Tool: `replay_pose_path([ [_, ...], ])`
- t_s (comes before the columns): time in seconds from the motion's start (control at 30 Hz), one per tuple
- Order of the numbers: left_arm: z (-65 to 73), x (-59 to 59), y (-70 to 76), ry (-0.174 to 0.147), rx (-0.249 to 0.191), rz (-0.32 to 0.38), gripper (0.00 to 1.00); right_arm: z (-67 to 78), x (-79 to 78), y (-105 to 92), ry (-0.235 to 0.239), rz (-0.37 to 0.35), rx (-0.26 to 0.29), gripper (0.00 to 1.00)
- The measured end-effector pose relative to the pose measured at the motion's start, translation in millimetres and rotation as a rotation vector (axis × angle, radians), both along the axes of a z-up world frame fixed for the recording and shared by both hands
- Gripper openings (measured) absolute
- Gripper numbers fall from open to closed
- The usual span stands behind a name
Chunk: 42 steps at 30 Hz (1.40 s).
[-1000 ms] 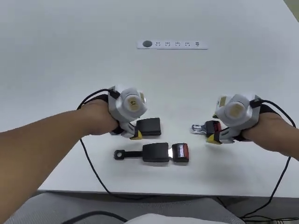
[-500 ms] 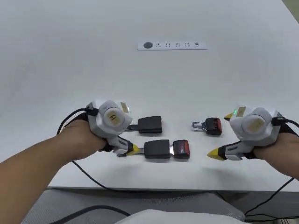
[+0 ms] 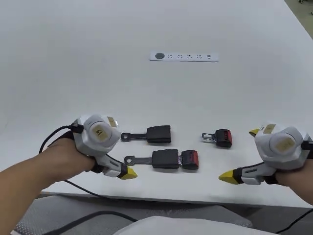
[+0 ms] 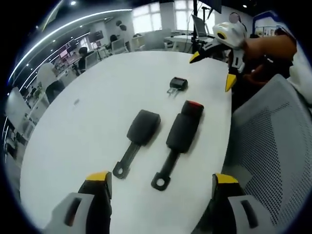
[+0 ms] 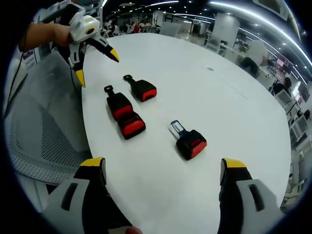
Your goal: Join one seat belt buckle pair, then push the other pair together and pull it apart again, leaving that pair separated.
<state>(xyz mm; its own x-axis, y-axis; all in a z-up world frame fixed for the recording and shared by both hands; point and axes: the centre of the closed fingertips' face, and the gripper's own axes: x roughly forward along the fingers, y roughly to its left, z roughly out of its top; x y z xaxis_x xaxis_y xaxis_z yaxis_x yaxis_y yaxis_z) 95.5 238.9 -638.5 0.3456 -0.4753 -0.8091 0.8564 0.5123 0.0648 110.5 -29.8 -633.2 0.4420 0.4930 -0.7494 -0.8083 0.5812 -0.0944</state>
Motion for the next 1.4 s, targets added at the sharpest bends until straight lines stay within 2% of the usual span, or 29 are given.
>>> replay_pose_path([
  [0.13, 4.5, -7.9, 5.8, 0.009, -0.036, 0.076, 0.93, -3.6, -6.7, 1.9, 0.015, -0.004, 0.003, 1.00],
  [0.2, 8.8, -10.5, 3.4, -0.001, -0.055, 0.098, 0.97, -3.2, -10.0, 1.6, 0.015, -0.003, 0.000, 1.00],
  [0.4, 5.2, -17.6, -0.4, 0.013, -0.058, 0.108, 1.00, -2.5, -15.6, -2.9, 0.009, -0.029, 0.010, 1.00],
  [0.47, 4.1, -16.7, 0.9, 0.015, -0.057, 0.116, 1.00, -2.7, -18.7, -3.3, 0.011, -0.038, 0.013, 1.00],
  [0.67, 8.7, -17.1, -3.7, 0.015, -0.090, 0.146, 1.00, -1.9, -21.6, -8.6, 0.008, -0.061, 0.026, 1.00],
  [0.77, 14.3, -16.7, -5.6, 0.002, -0.108, 0.164, 1.00, 0.5, -22.0, -10.4, 0.006, -0.072, 0.031, 1.00],
  [0.9, 18.0, -9.2, -1.2, -0.028, -0.134, 0.193, 1.00, -0.9, -22.0, -10.8, 0.012, -0.087, 0.048, 1.00],
  [1.13, 17.6, -14.1, 3.1, -0.021, -0.154, 0.211, 1.00, -6.4, -24.0, -3.4, 0.016, -0.086, 0.060, 0.99],
  [1.4, 18.6, -15.2, 20.1, -0.025, -0.176, 0.272, 1.00, -5.0, -22.2, 5.0, 0.014, -0.078, 0.068, 0.99],
])
